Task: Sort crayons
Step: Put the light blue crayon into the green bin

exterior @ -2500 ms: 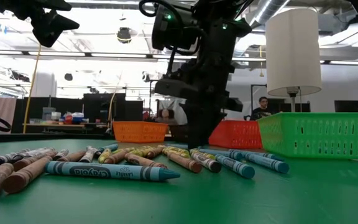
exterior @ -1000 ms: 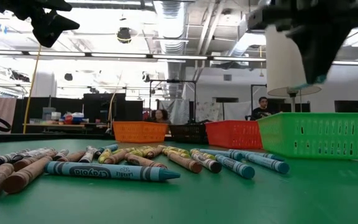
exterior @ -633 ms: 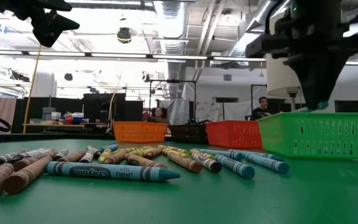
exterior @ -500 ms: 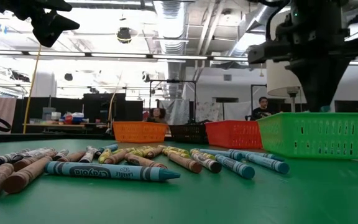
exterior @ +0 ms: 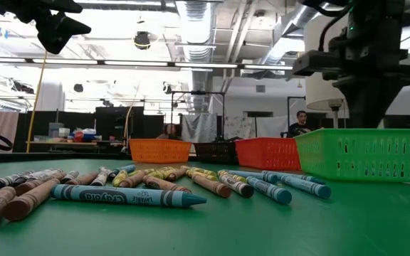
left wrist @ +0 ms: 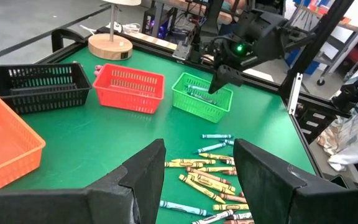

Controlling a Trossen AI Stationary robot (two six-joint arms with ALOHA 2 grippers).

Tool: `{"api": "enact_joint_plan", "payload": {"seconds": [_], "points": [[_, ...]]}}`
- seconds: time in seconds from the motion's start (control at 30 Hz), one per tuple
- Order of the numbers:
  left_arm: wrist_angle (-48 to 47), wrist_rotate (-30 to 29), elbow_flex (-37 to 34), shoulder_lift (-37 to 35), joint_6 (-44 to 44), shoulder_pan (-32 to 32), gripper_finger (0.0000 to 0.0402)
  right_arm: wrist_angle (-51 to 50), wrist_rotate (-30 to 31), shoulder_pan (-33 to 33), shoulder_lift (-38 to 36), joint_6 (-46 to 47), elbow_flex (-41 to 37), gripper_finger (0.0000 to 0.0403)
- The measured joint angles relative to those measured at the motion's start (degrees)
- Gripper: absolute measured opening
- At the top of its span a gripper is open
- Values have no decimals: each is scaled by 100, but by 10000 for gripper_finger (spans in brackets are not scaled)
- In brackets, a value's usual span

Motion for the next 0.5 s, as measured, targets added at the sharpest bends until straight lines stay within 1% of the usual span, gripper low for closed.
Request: {"api": "enact_joint_plan", "payload": {"seconds": [0.13,0.2,0.5], "points": [[2,-2,0,0,2,0,180,35,-16,0,98,-120,0,13],[2,-2,0,0,2,0,180,34,-117,0,133,-124,-6,21],[4,-2,0,2,-2,0,180,140,-122,0,159,-275,-2,54]]}}
